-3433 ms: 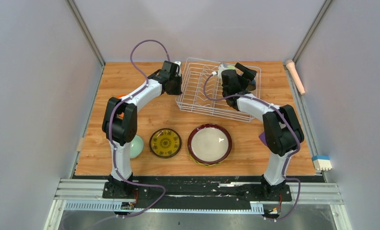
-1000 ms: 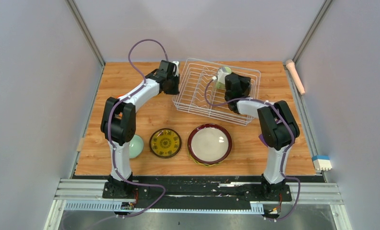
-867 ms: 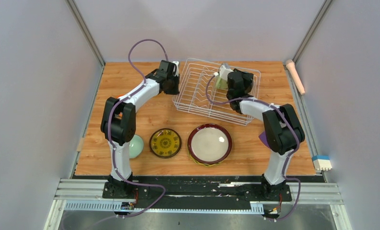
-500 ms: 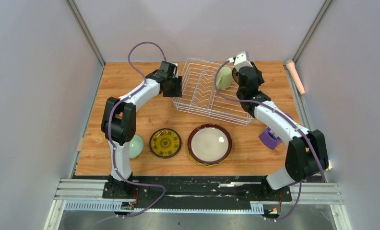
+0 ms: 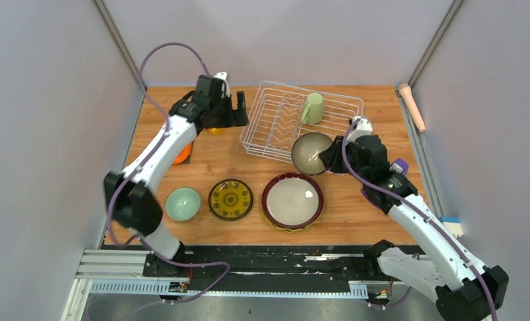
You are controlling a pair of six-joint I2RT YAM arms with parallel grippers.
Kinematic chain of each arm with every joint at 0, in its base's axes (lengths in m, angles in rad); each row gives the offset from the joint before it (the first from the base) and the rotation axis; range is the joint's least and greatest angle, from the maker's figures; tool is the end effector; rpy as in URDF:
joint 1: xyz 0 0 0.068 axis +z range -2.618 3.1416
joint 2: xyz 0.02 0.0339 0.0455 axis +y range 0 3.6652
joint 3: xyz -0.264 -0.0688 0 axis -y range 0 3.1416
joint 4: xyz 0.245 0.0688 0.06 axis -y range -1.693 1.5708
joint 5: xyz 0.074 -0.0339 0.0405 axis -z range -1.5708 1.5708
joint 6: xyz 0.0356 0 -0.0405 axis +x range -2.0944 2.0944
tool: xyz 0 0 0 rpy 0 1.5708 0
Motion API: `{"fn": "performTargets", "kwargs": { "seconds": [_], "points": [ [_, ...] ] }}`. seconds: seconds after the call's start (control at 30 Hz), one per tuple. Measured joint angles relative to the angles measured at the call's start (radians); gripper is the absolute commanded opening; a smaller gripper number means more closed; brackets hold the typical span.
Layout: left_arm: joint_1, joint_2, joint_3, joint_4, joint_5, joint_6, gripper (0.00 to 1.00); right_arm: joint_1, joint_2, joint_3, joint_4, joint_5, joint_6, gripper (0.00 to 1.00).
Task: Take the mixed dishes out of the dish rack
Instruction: Pick up the bowl from the dish rack, then place the bowl at the center of the board.
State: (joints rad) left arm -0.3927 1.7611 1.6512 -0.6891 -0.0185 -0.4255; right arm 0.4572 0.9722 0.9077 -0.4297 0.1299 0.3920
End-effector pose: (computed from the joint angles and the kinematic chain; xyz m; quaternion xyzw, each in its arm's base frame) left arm 0.3665 -0.1511 0.3270 -0.0187 0.9262 -0.1419 0.3487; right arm 0.1957 0.0911 0.3238 0.0053 0.8574 0.1600 0.4891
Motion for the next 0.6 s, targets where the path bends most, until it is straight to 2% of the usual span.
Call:
{"fn": "performTargets", "kwargs": {
  "seconds": [0.07, 0.17, 0.27, 0.43, 0.6],
  "points": [
    [0.0, -0.199, -0.133, 0.023, 0.066, -0.023, 1.0, 0.062, -0.054, -0.082, 0.052, -0.156, 0.066, 0.0],
    [-0.015, -0.503, -0.355, 0.102, 0.193, -0.076, 1.0, 0.201, -0.029, -0.134, 0.075, -0.306, 0.127, 0.0],
    [-0.061, -0.666, -0.481, 0.127, 0.282, -0.122, 1.0, 0.289, 0.068, -0.134, 0.078, -0.406, 0.163, 0.0],
    [-0.174, -0.702, -0.539, 0.068, 0.299, -0.145, 0.99, 0.343, 0.259, -0.109, 0.067, -0.446, 0.211, 0.0],
    [-0.241, -0.682, -0.561, -0.063, 0.216, -0.146, 0.86, 0.375, 0.359, -0.056, 0.036, -0.436, 0.231, 0.0]
  ]
}}
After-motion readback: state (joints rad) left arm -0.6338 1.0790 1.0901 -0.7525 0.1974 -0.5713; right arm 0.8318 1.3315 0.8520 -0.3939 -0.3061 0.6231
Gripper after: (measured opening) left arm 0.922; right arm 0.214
